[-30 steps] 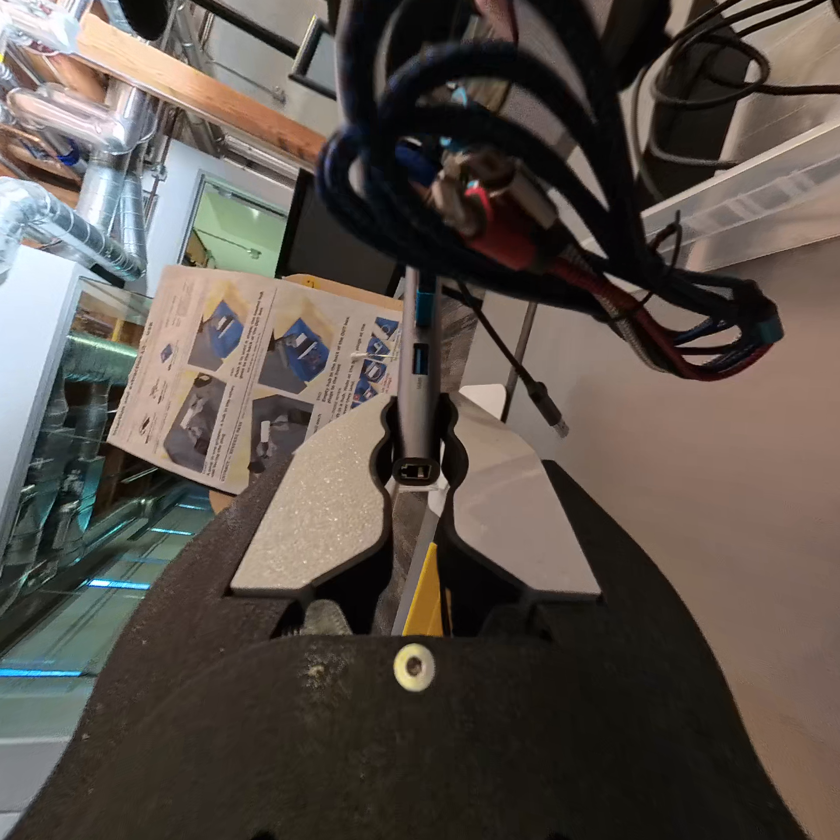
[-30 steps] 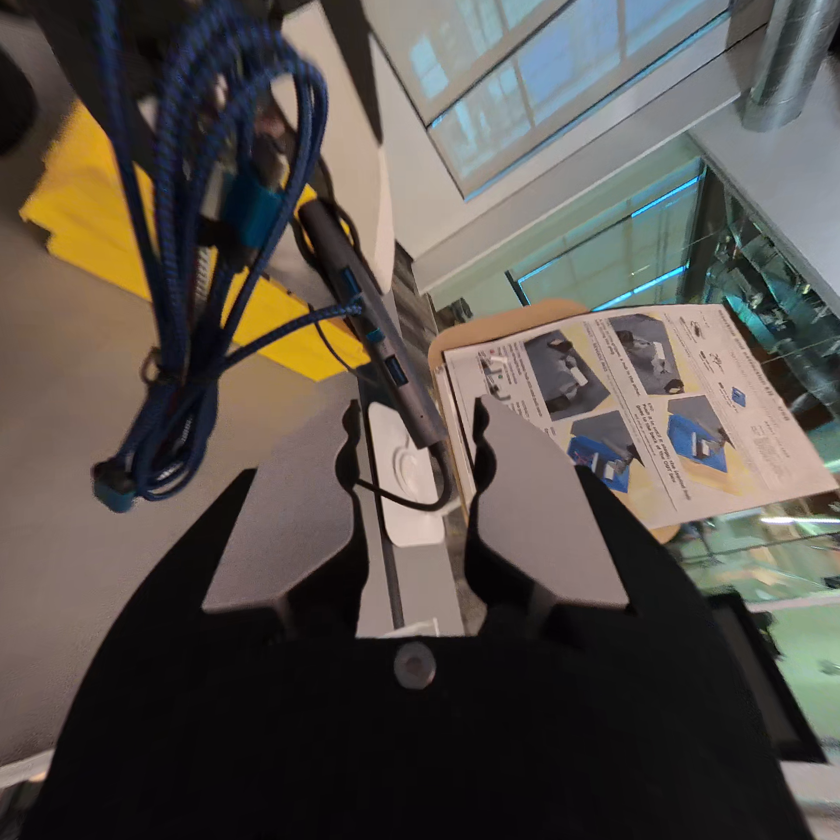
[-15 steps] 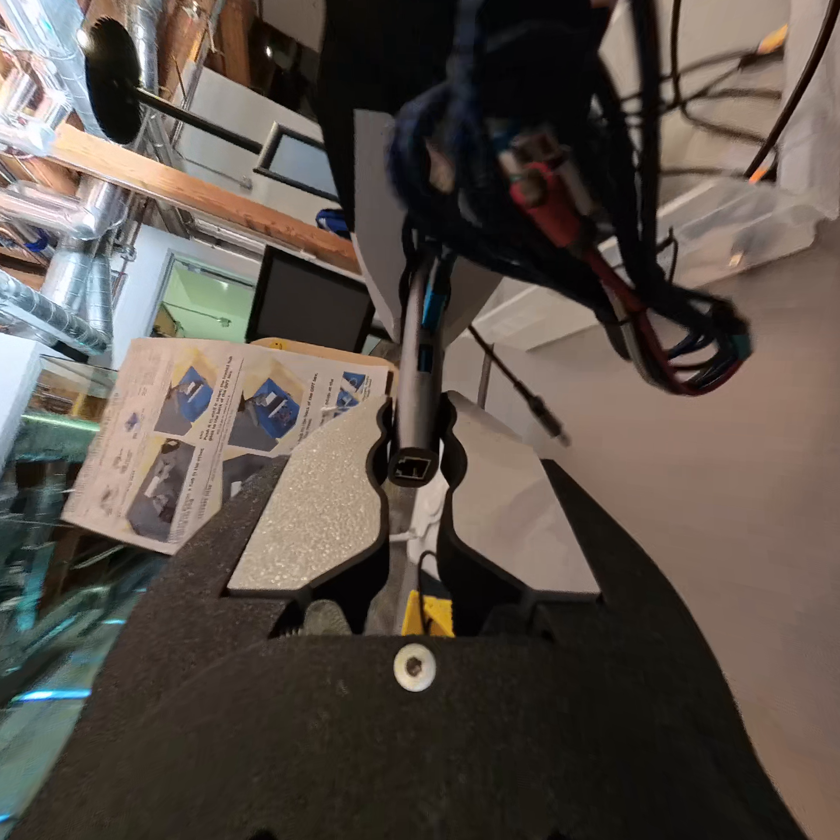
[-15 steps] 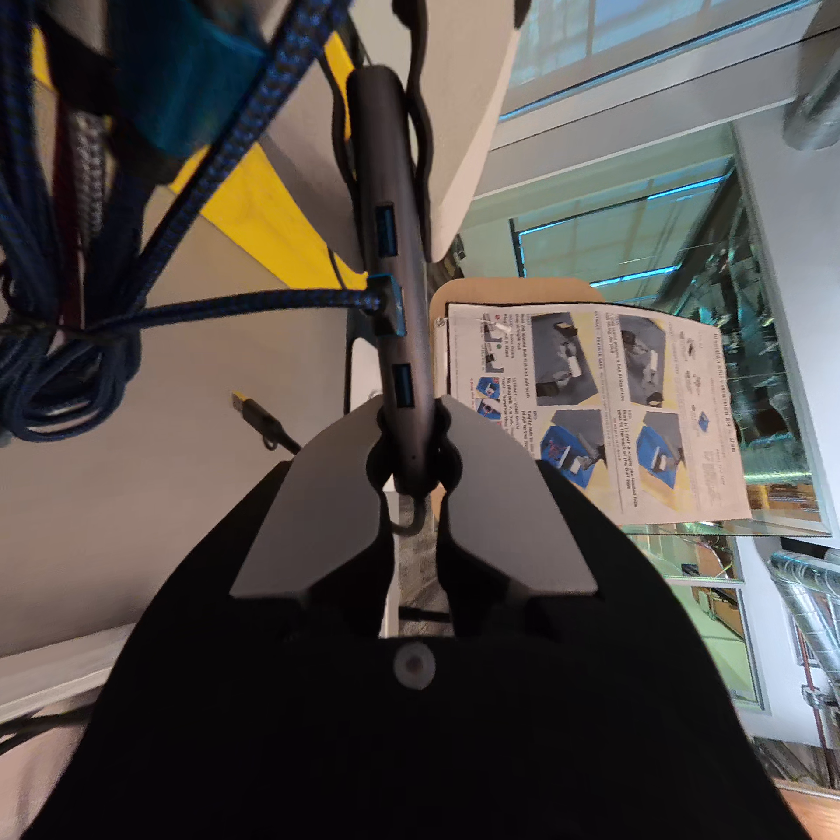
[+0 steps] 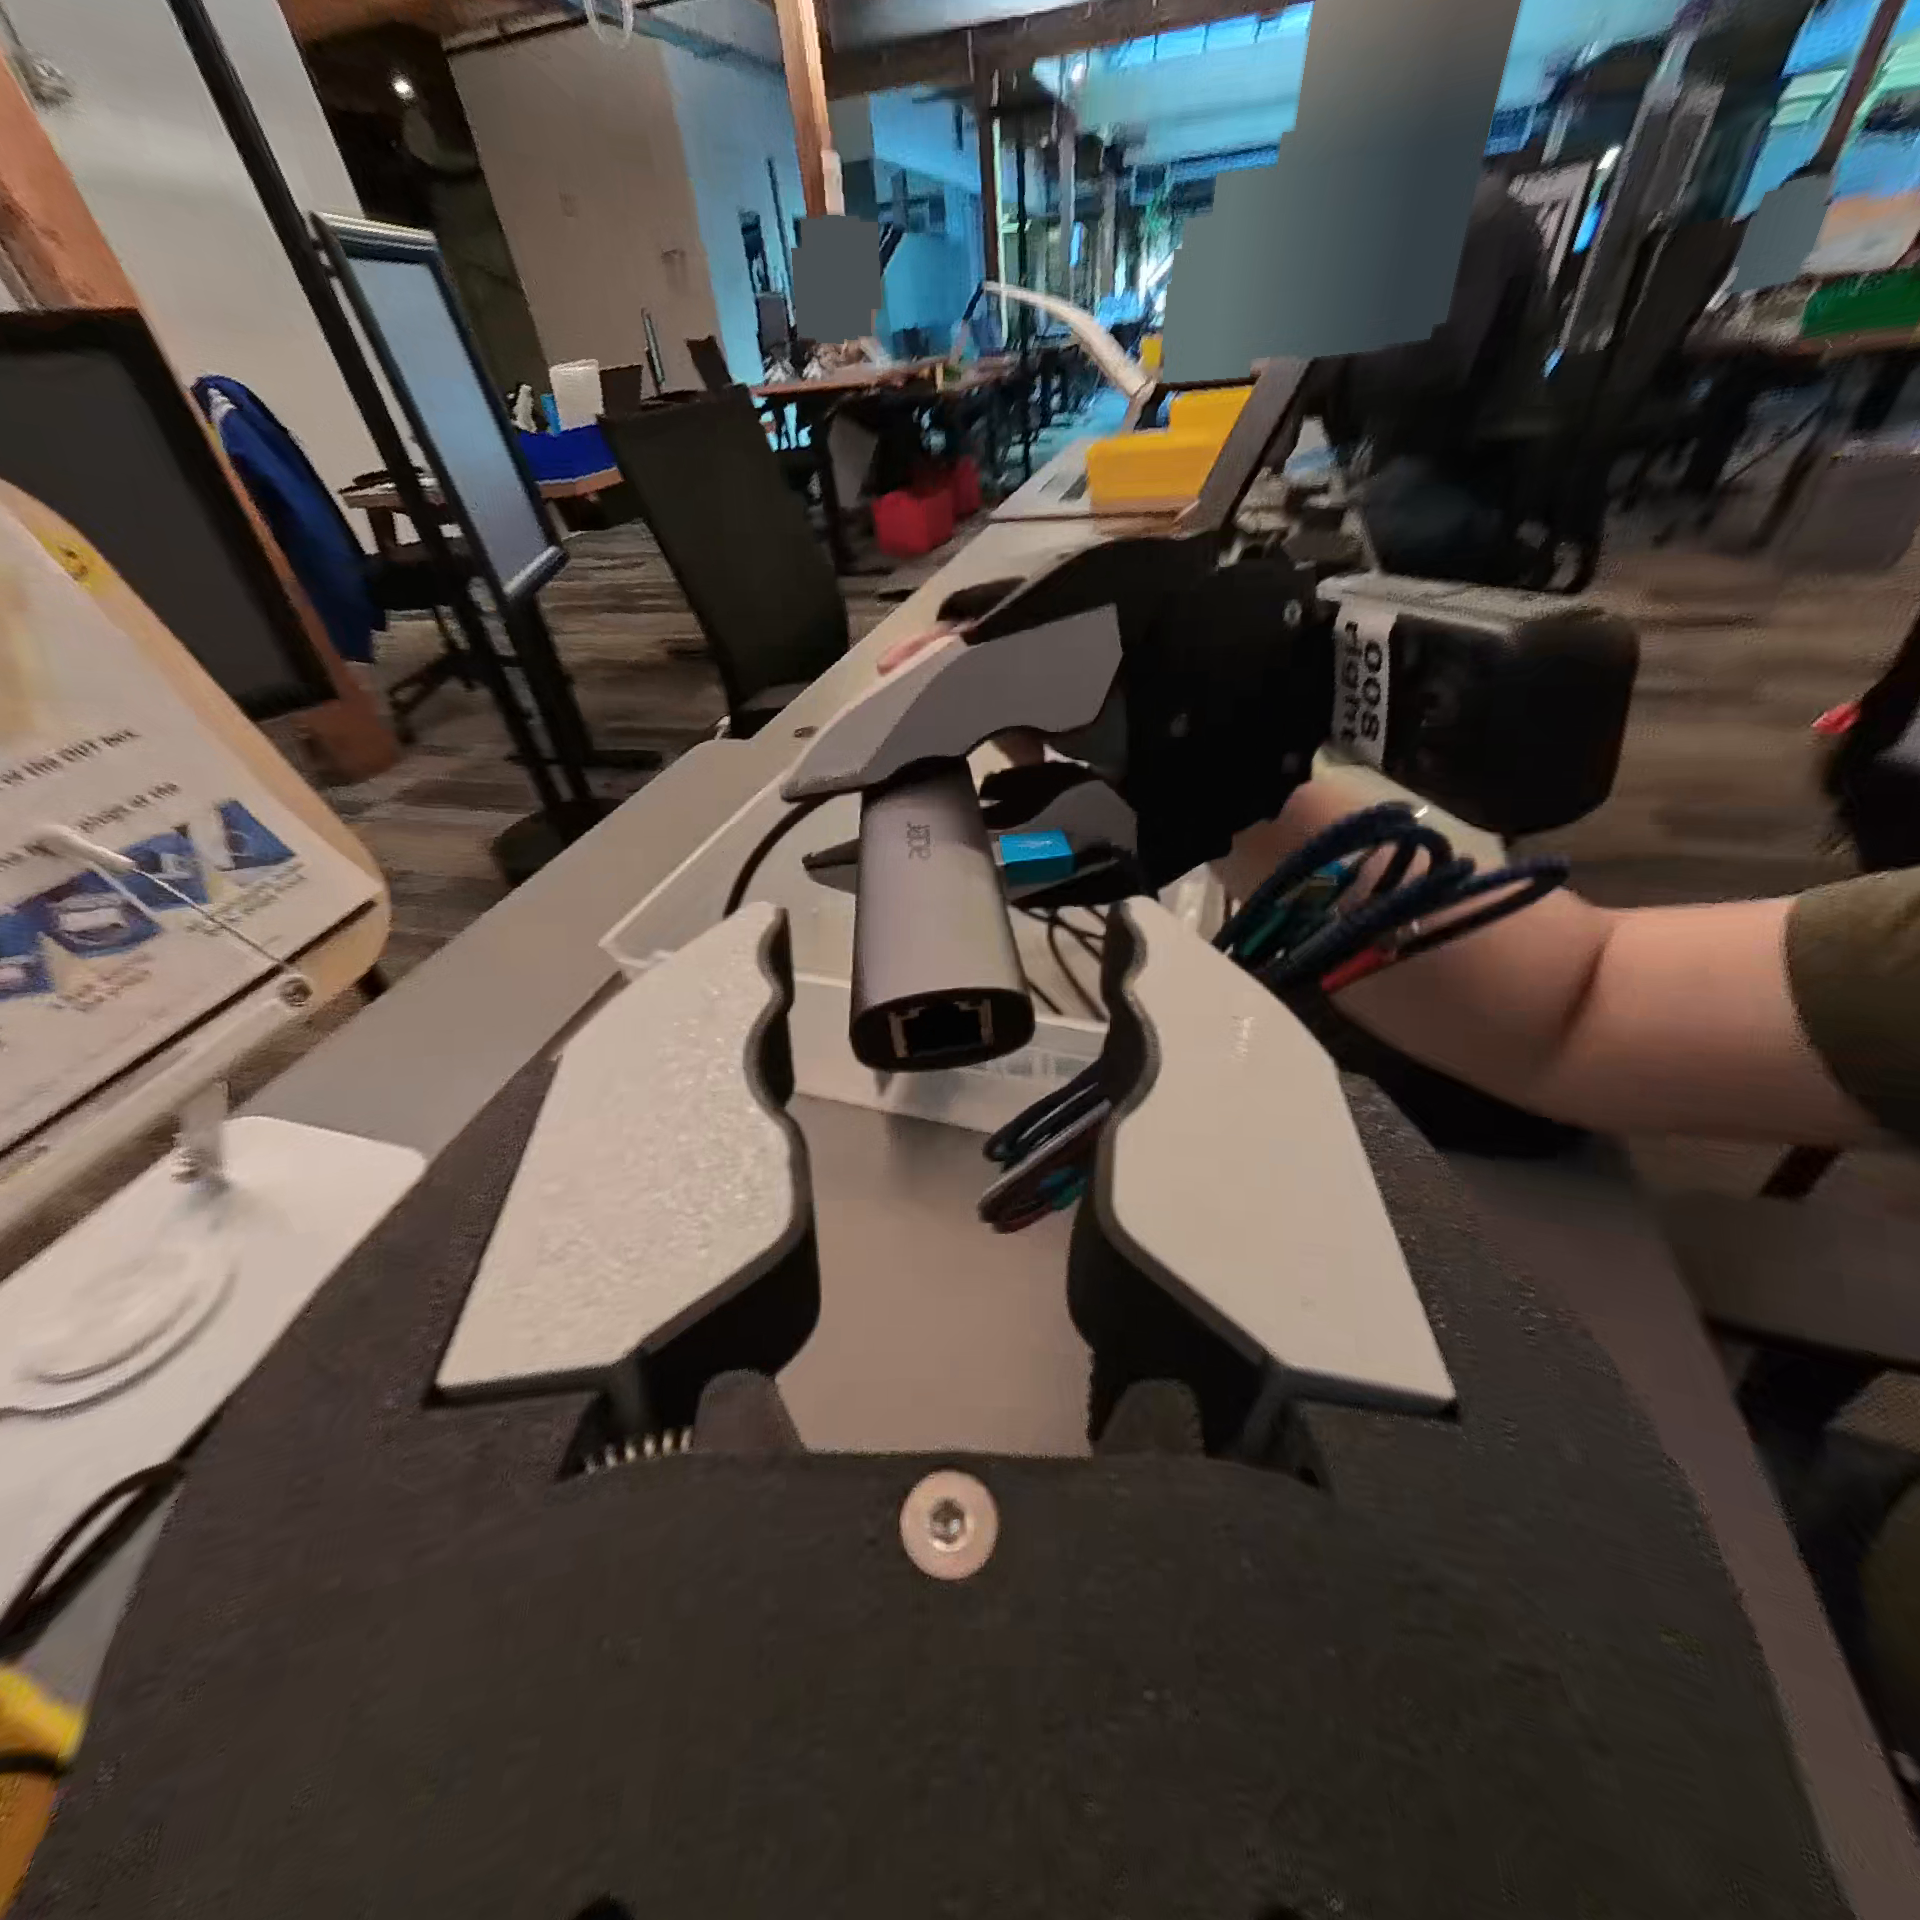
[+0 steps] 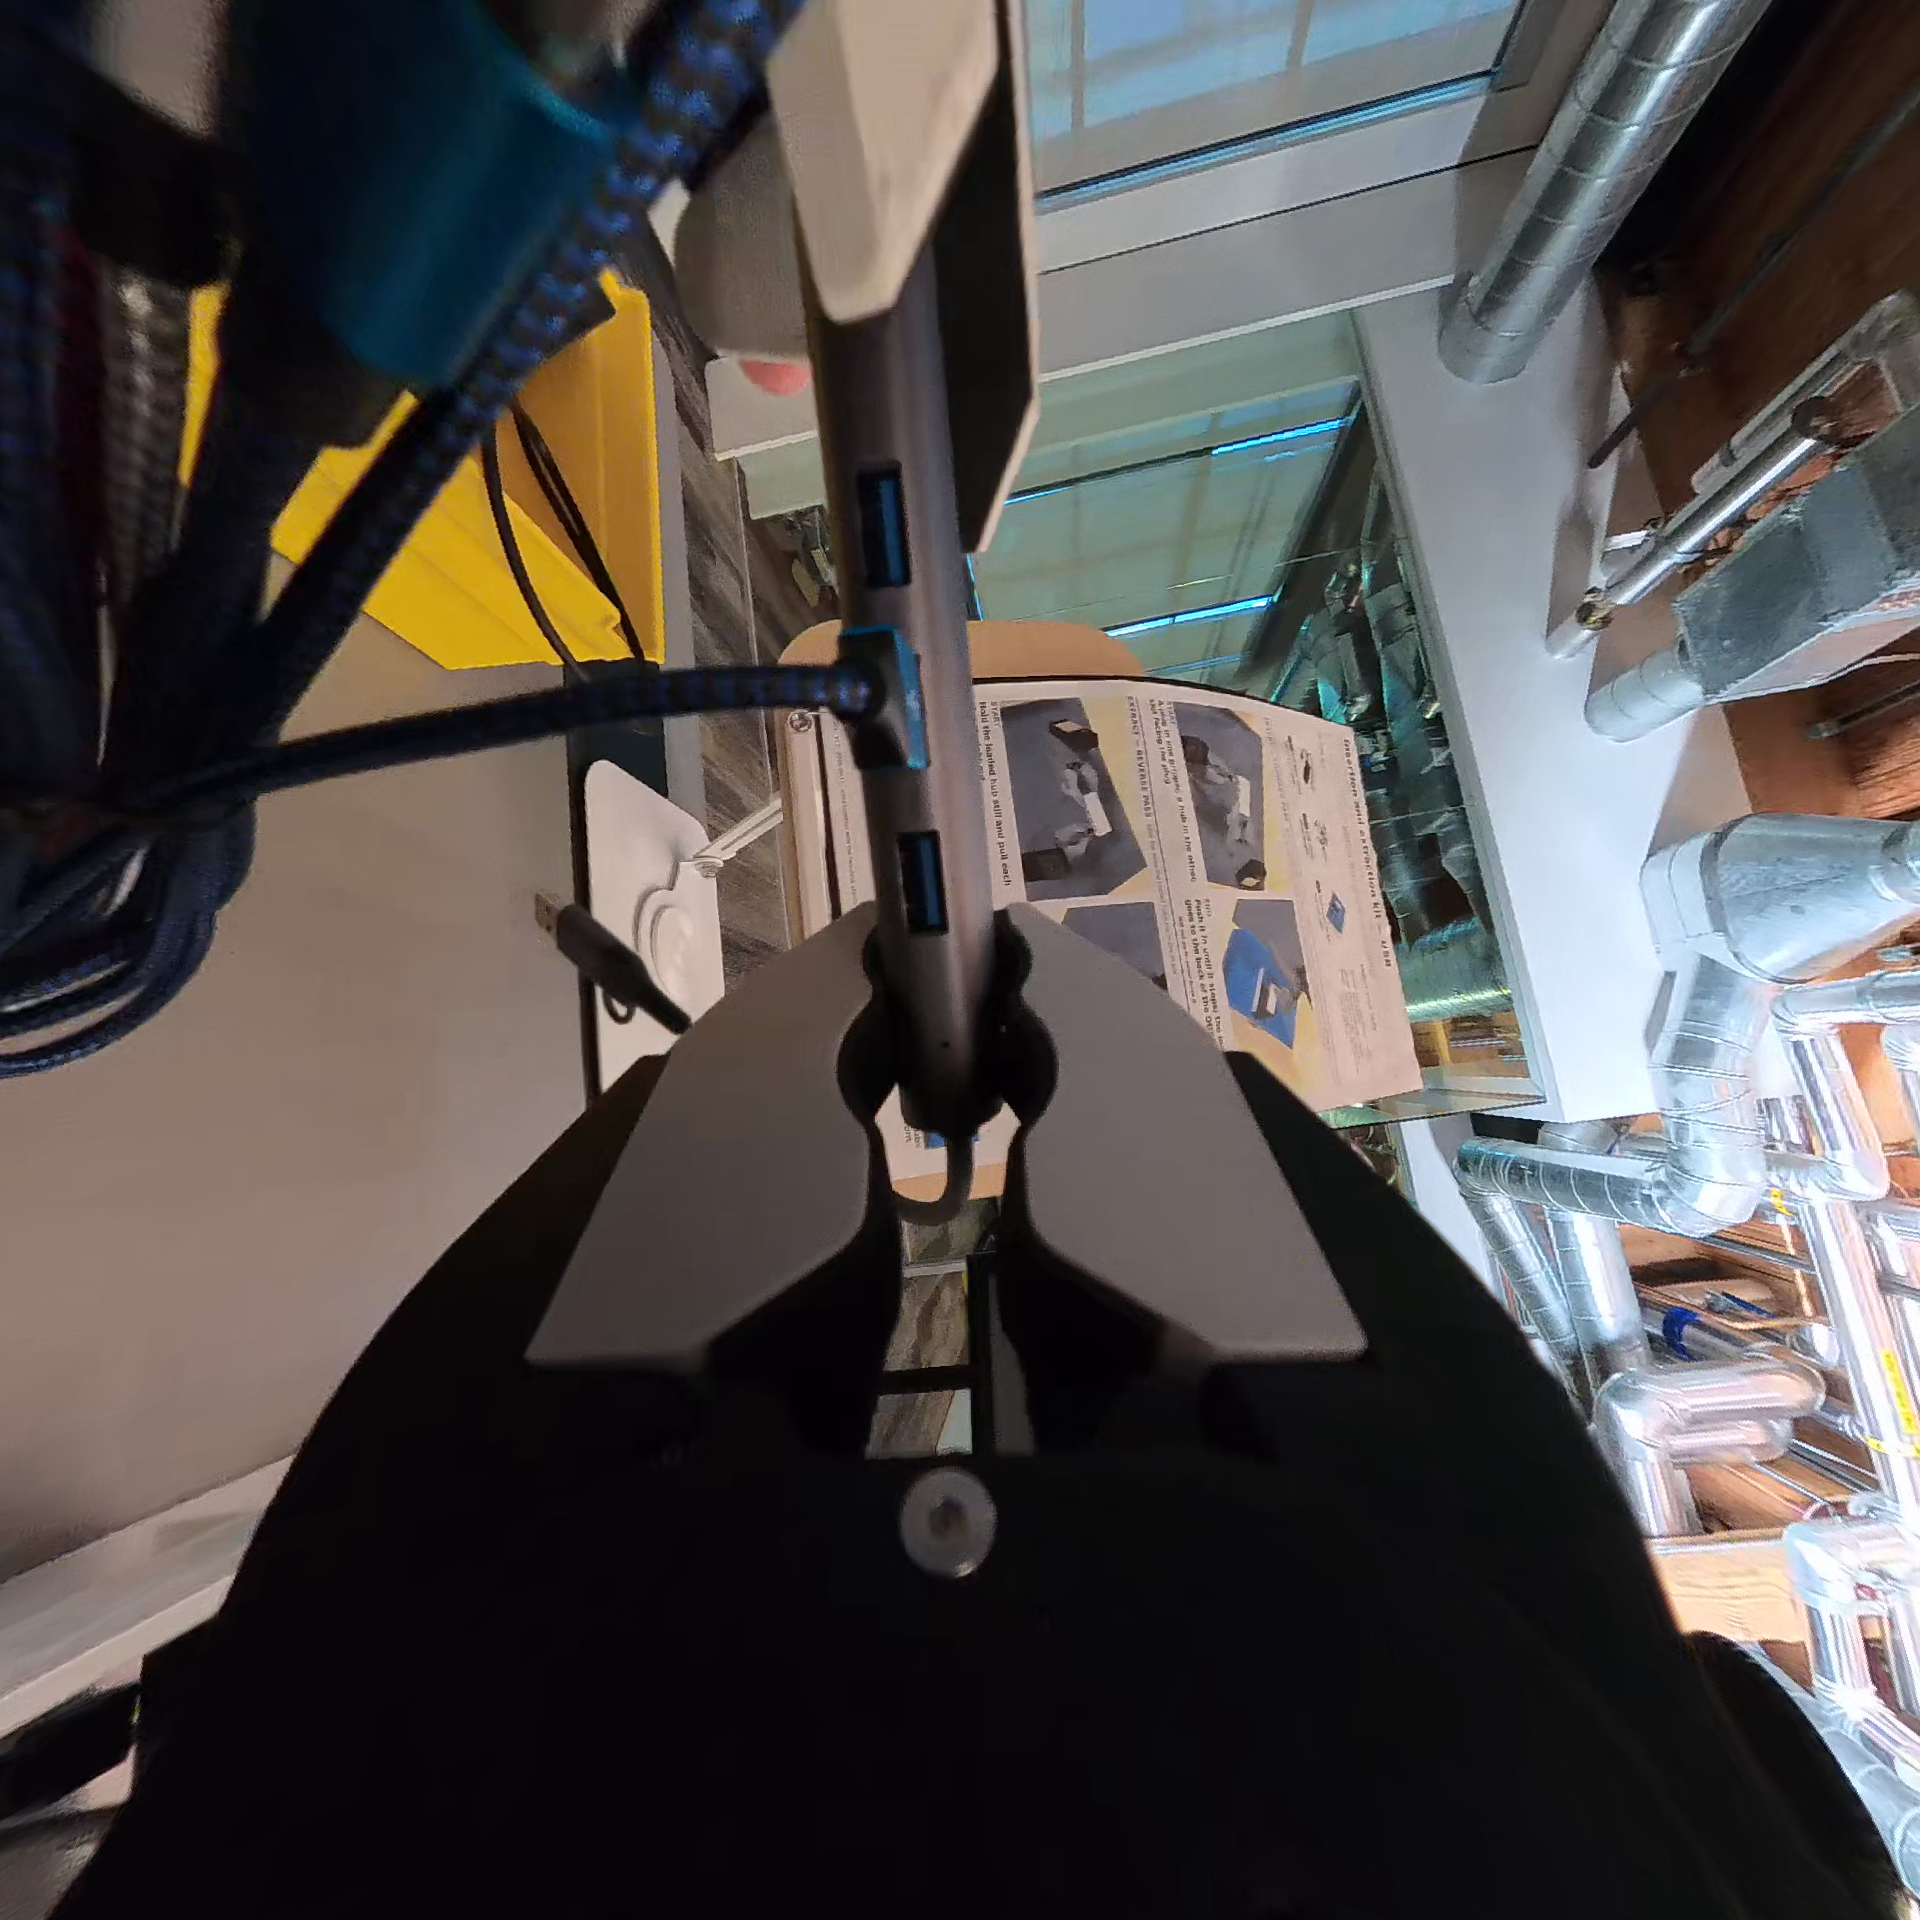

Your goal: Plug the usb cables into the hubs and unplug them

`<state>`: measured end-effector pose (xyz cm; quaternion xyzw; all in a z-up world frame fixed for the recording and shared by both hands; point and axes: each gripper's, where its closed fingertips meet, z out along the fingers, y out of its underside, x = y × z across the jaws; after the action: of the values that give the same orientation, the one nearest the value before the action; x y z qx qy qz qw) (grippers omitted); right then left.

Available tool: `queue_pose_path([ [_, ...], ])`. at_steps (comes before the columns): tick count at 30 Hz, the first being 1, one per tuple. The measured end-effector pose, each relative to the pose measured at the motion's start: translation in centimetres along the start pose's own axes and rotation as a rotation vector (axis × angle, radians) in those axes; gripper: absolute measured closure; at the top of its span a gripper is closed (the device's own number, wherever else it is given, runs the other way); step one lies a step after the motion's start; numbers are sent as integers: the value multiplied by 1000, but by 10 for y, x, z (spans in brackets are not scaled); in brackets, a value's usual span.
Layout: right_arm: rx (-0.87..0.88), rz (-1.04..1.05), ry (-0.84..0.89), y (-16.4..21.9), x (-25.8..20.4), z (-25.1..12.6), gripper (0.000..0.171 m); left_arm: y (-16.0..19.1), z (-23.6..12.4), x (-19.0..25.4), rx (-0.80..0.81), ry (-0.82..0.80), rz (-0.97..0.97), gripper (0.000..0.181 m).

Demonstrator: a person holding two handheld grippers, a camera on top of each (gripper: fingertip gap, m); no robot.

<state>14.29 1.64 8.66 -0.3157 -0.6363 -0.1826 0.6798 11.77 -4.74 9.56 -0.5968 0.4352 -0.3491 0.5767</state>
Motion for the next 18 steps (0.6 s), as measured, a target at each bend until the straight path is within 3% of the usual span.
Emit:
queue_pose_path([
  [10, 28, -26, 38, -6, 4, -2, 155, 4, 9, 6, 35, 76, -89, 142],
  [18, 4, -9, 2, 0, 1, -1, 156, 6, 12, 0, 76, 76, -172, 145],
])
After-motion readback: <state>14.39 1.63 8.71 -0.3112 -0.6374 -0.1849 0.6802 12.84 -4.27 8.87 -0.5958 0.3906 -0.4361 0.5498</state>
